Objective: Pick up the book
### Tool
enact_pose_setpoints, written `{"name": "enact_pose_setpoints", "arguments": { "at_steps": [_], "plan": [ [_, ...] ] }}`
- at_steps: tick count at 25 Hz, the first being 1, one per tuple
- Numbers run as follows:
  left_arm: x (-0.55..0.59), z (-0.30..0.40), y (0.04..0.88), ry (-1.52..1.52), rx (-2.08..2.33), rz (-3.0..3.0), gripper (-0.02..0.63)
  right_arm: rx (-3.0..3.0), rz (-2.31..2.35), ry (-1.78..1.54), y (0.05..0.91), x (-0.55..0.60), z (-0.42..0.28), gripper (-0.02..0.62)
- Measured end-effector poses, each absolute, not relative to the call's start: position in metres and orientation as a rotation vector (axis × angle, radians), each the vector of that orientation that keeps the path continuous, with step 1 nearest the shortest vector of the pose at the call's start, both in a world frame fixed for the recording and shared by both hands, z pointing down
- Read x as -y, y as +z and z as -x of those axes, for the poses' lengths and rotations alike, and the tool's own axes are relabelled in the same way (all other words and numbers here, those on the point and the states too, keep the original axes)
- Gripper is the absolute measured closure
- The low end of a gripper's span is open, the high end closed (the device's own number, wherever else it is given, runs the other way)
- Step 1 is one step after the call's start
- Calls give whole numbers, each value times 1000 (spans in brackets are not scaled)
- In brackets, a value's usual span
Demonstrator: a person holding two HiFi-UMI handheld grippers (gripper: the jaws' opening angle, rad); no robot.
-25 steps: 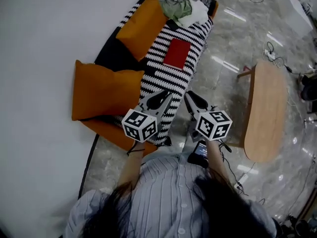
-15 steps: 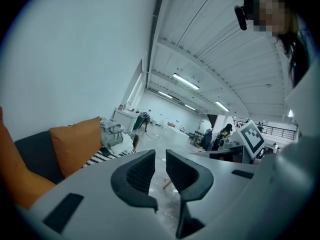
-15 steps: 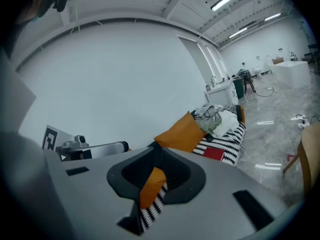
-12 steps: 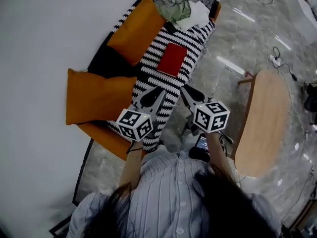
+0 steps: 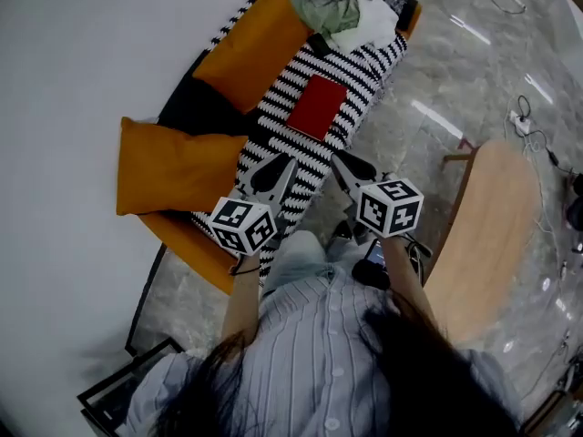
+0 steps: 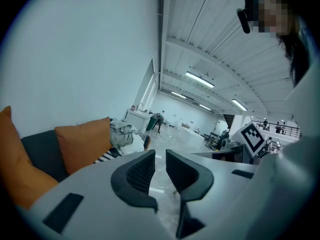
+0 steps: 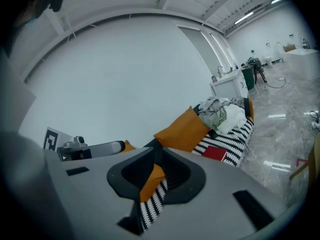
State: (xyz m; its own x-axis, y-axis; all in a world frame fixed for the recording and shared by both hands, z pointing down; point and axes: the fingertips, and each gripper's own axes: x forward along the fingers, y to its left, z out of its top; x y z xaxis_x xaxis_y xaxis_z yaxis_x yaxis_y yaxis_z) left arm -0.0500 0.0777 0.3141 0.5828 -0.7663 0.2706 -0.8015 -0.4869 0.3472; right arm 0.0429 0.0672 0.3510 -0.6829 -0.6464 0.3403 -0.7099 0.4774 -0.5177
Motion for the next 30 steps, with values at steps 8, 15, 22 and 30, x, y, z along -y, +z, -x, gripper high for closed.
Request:
{"name": "enact_pose_setpoints", "arguments": {
  "at_steps": [8, 15, 22, 30],
  "plan": [
    [-62, 52, 334, 161, 1279, -2321, 535, 2576, -1177, 1090, 378, -41, -48, 536],
    [-12, 62, 366, 196, 1235, -2311, 535, 2504, -1221, 1165, 409, 2, -50, 537],
    [58, 64, 401, 243, 1114, -2345, 535, 2424, -1259, 1212, 443, 63, -53, 537],
    [119, 78, 481, 365, 968, -2288, 534, 2394, -1195, 1270, 518, 131, -43, 537]
  ]
}}
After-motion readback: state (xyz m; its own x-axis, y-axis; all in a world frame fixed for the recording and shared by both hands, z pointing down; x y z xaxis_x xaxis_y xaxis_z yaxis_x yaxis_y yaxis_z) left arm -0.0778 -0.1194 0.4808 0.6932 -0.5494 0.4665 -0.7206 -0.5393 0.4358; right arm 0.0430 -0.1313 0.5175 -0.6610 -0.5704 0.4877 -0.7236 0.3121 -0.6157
